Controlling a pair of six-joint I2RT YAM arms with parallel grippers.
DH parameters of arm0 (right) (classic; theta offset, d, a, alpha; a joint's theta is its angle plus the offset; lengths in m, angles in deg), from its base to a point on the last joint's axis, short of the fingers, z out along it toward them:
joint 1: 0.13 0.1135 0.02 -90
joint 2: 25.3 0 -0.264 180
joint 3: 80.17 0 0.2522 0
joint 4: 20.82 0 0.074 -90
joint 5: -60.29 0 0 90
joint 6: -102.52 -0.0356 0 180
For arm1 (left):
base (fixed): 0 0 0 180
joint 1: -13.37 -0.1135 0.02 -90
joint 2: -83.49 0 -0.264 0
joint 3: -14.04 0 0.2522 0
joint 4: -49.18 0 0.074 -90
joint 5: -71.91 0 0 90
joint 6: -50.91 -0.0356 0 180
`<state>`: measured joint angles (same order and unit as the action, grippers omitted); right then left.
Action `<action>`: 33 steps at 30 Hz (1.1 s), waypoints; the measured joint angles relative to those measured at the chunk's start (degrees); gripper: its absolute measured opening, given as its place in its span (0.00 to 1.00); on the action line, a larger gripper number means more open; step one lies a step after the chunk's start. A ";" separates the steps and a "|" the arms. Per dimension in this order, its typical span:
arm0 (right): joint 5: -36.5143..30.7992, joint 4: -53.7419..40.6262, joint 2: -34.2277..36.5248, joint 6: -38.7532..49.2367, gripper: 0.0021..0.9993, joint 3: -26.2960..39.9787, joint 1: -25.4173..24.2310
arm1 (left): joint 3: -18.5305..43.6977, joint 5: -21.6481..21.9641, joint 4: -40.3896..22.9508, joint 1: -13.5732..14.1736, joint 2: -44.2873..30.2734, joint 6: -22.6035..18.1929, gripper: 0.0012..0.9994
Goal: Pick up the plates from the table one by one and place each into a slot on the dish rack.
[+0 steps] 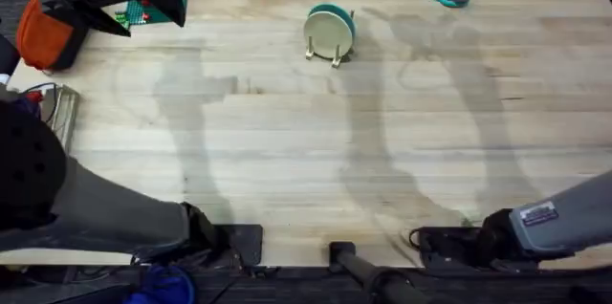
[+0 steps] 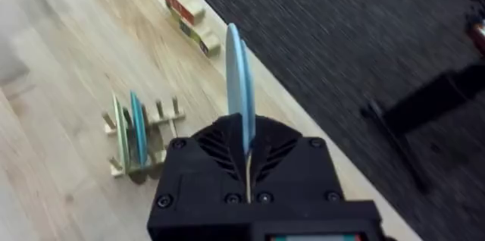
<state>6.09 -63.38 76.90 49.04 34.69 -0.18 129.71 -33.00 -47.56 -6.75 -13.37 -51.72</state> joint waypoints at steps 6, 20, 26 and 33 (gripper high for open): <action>3.74 1.92 4.07 -0.06 0.03 3.85 0.60 | 0.00 0.00 0.00 0.00 0.01 0.00 0.99; 6.31 12.09 7.34 -2.06 0.03 4.14 0.78 | 0.00 0.00 0.00 0.00 0.00 0.00 0.99; 11.31 11.79 7.68 -3.34 0.03 4.14 0.34 | 0.00 0.00 0.00 0.00 -0.01 0.00 0.99; 14.86 8.51 7.70 -4.54 0.03 4.18 -0.16 | 0.00 0.02 0.00 0.00 -0.01 0.00 0.99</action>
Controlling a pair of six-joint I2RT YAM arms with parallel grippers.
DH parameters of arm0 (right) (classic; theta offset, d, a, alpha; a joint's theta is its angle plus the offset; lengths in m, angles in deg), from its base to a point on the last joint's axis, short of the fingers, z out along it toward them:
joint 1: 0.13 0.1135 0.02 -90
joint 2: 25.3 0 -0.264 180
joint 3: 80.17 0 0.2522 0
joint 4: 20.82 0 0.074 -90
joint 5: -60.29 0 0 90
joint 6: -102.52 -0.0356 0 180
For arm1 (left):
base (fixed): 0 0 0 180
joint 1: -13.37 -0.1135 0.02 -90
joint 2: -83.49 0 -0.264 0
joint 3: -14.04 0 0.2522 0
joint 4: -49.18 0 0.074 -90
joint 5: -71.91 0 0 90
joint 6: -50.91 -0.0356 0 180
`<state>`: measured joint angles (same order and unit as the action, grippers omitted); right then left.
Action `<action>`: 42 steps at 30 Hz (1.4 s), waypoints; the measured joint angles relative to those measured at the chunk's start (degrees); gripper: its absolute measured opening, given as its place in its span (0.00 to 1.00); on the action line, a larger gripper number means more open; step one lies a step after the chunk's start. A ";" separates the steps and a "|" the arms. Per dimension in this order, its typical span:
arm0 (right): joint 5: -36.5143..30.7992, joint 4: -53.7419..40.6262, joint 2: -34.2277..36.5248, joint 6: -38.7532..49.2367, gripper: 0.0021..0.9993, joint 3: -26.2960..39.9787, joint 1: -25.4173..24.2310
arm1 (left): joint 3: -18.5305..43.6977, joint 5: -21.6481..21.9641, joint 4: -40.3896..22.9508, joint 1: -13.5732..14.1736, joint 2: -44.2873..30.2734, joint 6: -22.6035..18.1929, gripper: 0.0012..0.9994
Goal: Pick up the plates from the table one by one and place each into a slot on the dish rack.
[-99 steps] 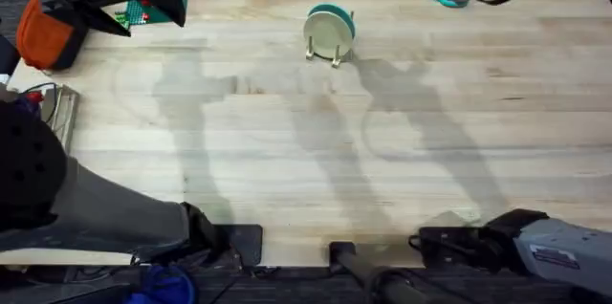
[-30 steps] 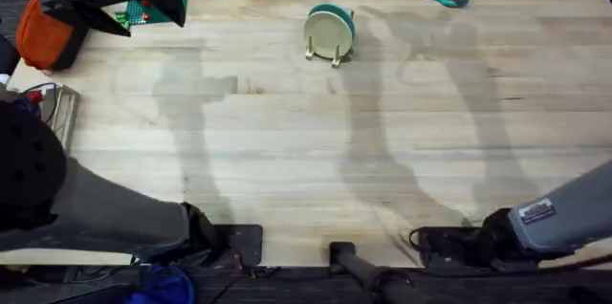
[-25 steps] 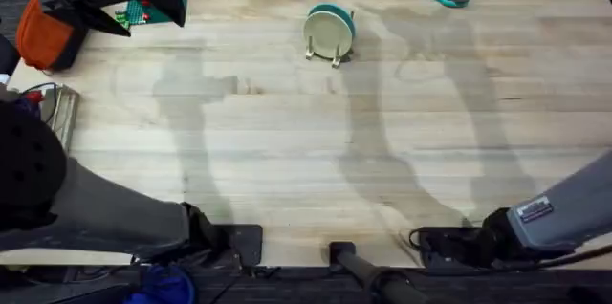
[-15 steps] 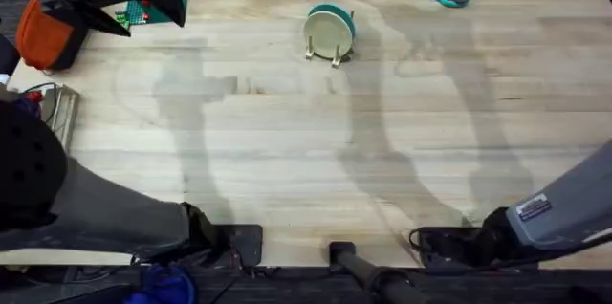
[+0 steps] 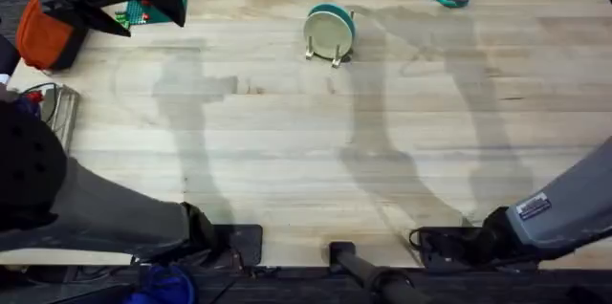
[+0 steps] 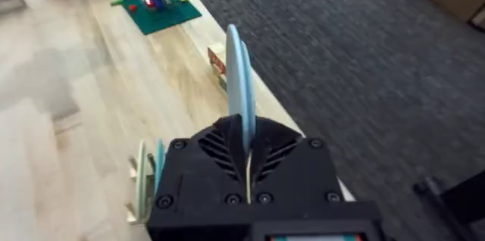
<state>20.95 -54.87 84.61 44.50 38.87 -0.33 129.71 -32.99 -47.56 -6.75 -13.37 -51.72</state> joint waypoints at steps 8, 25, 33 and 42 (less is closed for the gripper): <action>0.85 -4.33 1.11 -1.79 0.03 0.31 -0.31 | 0.00 0.00 0.00 0.00 0.02 0.00 0.99; 0.08 -6.20 3.98 -9.05 0.03 0.35 -0.63 | 0.00 0.00 0.00 0.00 0.00 0.00 0.99; -0.32 -6.91 5.33 -11.28 0.03 0.33 -0.62 | 0.00 0.00 0.00 0.00 0.00 0.00 0.99; -3.27 -8.52 5.33 -7.90 0.03 0.35 -0.02 | 0.00 0.00 0.00 0.00 0.00 0.00 0.99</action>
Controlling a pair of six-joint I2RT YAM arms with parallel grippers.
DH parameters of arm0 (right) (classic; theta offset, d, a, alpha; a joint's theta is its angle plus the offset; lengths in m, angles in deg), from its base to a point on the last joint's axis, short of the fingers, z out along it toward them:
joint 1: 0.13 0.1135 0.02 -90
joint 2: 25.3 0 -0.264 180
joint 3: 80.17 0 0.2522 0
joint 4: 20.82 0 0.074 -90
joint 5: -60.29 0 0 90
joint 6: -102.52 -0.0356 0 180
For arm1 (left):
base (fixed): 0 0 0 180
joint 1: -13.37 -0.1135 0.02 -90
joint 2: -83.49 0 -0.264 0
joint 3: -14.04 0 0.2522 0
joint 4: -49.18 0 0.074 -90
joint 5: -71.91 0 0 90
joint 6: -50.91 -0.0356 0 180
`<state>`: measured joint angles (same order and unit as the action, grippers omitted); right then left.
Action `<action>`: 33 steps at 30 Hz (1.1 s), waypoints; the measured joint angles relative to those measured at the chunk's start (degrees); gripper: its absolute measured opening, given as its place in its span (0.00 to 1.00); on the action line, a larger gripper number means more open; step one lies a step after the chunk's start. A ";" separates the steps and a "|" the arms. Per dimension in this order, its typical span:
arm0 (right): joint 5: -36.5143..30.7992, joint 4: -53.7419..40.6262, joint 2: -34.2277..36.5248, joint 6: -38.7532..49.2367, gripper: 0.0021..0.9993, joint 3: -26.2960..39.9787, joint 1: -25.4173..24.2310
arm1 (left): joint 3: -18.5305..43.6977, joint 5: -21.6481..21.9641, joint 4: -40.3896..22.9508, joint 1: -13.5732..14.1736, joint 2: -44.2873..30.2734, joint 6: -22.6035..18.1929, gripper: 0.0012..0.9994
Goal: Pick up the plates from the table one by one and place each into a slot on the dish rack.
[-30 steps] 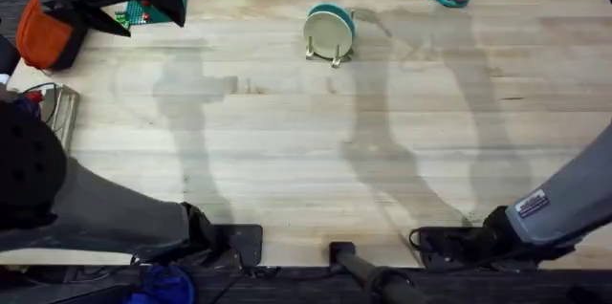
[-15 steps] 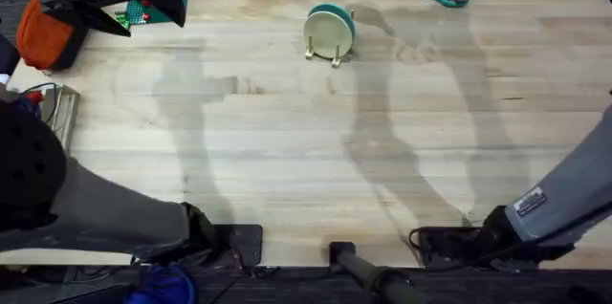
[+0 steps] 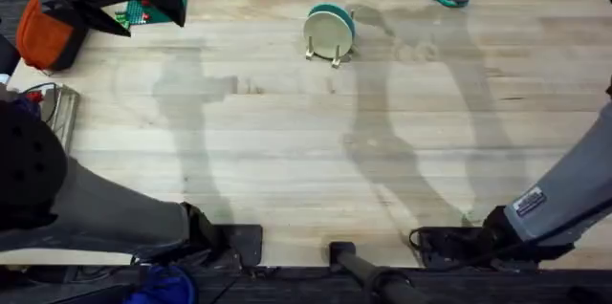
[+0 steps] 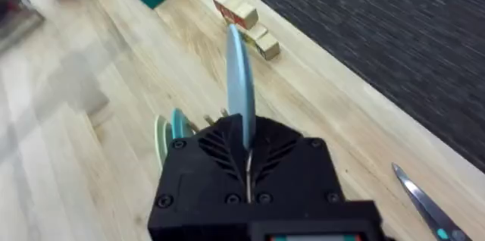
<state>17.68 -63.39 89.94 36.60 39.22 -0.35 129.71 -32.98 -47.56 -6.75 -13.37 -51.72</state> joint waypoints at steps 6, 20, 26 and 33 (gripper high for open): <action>-4.45 -7.43 0.00 8.23 0.03 0.00 3.05 | 0.00 0.00 0.00 0.00 0.00 0.00 0.99; -14.82 -15.82 -2.18 18.52 0.03 0.00 7.34 | 0.00 0.00 0.00 0.00 0.00 0.00 0.99; -16.48 -15.19 -2.26 21.38 0.03 0.07 8.75 | 0.00 0.00 0.00 0.00 0.00 0.00 0.99; -16.64 -13.15 -2.26 22.82 0.03 0.07 9.11 | 0.00 0.00 0.00 0.00 0.00 0.00 1.00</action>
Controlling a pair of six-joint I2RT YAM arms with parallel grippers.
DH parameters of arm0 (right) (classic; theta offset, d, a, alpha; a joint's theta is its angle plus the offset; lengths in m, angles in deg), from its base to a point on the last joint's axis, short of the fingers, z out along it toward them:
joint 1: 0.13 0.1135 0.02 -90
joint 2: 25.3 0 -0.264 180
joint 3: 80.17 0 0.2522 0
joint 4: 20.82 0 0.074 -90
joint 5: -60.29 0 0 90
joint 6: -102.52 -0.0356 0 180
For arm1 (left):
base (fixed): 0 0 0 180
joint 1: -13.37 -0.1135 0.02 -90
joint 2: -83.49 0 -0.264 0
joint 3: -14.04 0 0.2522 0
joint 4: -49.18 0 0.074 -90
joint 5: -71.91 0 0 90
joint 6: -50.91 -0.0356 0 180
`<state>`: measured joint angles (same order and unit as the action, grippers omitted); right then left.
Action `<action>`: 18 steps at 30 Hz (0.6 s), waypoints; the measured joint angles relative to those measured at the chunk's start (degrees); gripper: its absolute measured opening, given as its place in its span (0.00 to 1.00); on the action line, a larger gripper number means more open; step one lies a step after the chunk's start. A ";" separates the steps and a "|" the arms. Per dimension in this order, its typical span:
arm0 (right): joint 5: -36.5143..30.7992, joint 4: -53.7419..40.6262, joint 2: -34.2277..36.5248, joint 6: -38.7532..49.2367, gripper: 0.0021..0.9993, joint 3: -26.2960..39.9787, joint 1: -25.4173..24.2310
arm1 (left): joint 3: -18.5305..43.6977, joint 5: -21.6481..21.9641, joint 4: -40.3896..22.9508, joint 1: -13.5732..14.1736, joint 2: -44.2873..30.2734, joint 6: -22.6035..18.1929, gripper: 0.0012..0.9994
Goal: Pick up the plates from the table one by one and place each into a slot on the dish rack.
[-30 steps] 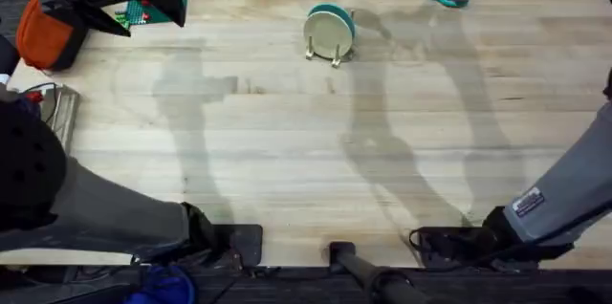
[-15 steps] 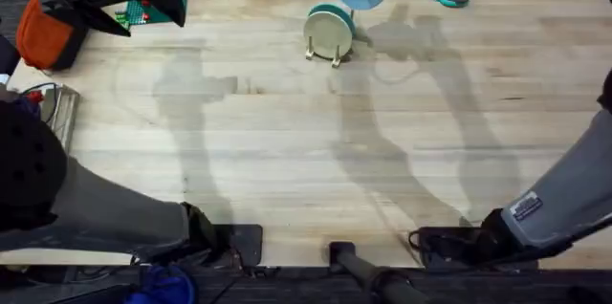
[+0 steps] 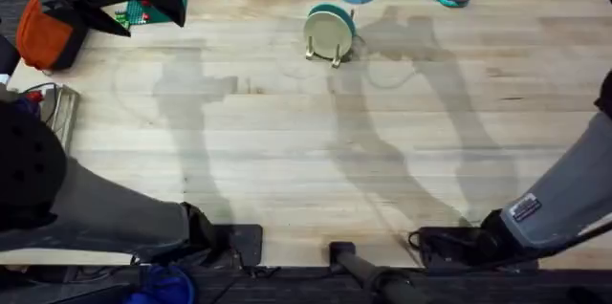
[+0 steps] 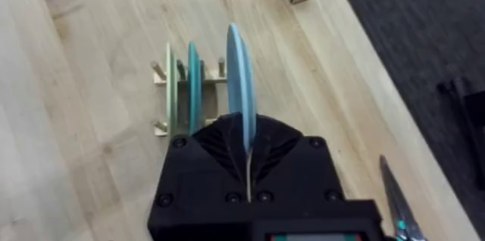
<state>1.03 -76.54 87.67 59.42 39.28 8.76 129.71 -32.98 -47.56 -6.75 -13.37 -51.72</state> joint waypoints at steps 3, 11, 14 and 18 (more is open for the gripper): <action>-0.15 1.59 0.01 0.09 0.03 0.00 0.00 | 0.00 0.00 0.00 0.00 0.00 0.00 0.99; -0.21 5.30 0.01 0.30 0.03 0.00 0.31 | 0.00 0.00 0.00 0.00 0.00 0.00 0.99; -0.39 6.02 0.02 0.30 0.03 0.00 1.16 | 0.00 0.00 0.00 0.00 0.01 0.00 0.99; -0.37 7.28 0.03 0.30 0.03 0.00 2.37 | 0.00 0.00 0.00 0.00 0.00 0.00 0.99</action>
<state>0.66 -69.26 87.71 59.73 39.28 11.13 129.71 -32.98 -47.56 -6.75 -13.37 -51.72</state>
